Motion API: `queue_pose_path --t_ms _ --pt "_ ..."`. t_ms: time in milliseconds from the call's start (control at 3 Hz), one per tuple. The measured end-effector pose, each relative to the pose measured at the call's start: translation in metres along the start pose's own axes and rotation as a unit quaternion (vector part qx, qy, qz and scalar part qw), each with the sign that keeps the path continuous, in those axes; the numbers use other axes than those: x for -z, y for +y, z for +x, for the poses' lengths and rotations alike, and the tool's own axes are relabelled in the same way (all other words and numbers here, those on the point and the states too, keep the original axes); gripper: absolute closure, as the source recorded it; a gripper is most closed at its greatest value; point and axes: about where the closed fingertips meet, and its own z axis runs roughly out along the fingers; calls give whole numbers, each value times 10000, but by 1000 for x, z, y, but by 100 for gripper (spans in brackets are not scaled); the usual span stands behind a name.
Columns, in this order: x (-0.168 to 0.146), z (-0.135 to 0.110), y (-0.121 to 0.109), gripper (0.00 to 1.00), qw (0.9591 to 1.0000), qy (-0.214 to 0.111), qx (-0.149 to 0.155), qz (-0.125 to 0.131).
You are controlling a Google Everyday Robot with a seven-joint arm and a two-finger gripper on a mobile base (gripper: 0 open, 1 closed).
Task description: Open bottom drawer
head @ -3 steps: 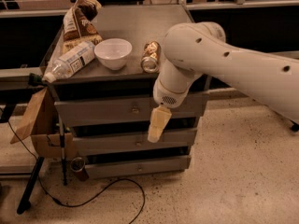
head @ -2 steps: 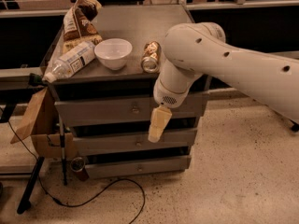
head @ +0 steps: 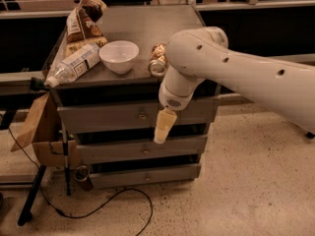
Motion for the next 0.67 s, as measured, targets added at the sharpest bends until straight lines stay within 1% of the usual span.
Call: queue_pose_path --t_ms 333,667 --pt "-24 4 -22 0 9998 141 -91 58" --pt "-51 11 -43 0 9990 394 -223 -42"
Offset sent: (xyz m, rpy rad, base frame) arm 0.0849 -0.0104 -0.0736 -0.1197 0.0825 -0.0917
